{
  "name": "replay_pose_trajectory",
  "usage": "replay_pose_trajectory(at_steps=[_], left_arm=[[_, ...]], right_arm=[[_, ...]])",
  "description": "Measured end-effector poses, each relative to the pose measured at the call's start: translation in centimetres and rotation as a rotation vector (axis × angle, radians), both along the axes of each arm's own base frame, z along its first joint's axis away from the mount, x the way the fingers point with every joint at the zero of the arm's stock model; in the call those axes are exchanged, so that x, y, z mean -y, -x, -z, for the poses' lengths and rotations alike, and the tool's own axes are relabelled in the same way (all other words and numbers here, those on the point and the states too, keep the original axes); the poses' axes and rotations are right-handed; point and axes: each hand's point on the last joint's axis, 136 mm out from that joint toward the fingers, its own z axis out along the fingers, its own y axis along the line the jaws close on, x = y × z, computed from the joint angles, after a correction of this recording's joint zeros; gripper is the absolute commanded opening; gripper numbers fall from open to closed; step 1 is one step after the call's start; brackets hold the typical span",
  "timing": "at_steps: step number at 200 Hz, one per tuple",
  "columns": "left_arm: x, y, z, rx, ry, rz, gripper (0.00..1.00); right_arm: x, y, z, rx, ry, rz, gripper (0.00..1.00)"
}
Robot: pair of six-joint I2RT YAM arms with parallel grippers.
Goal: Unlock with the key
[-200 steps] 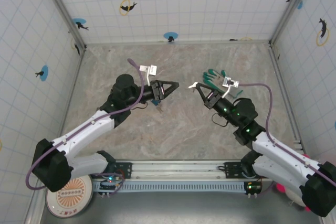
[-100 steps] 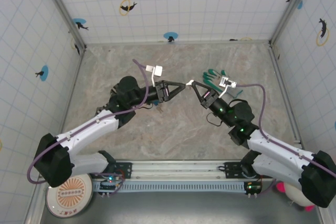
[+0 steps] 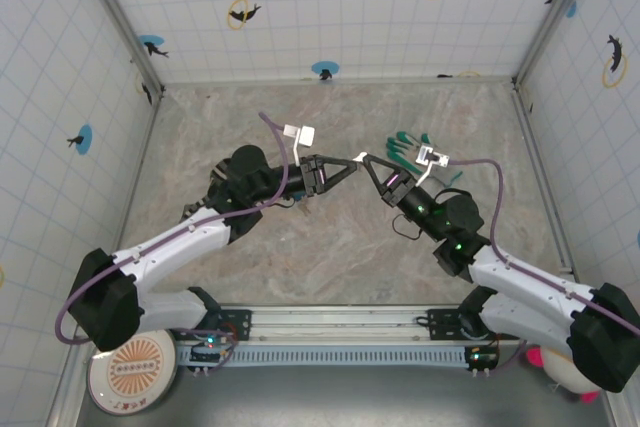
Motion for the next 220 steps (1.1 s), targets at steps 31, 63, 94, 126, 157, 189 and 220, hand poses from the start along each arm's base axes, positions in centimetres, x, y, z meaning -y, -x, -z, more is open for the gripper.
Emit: replay_pose_trajectory(at_steps=[31, 63, 94, 126, 157, 189, 220], left_arm=[[0.0, -0.1, 0.0, 0.004, 0.000, -0.004, 0.22], [0.0, -0.1, 0.0, 0.003, -0.001, -0.007, 0.12], [0.0, -0.2, 0.1, -0.001, -0.004, -0.012, 0.00], [0.0, -0.2, 0.3, -0.001, -0.020, -0.013, 0.00], [0.2, -0.6, 0.4, 0.003, -0.091, -0.027, 0.00], [0.5, -1.7, 0.7, 0.013, -0.189, -0.034, 0.00], [1.2, -2.6, 3.7, -0.025, -0.322, -0.001, 0.00]], right_arm=[[-0.1, 0.1, 0.1, 0.000, 0.002, -0.008, 0.00], [-0.2, 0.2, 0.1, -0.001, 0.000, -0.017, 0.00], [-0.3, 0.2, 0.0, -0.001, -0.005, -0.025, 0.00], [-0.3, 0.1, 0.2, -0.008, 0.003, -0.027, 0.04], [0.5, -0.2, 1.3, -0.021, 0.075, -0.001, 0.32], [2.4, -0.5, 2.5, -0.031, 0.176, 0.057, 0.36], [3.9, -0.8, 4.3, -0.054, 0.293, 0.090, 0.41]])
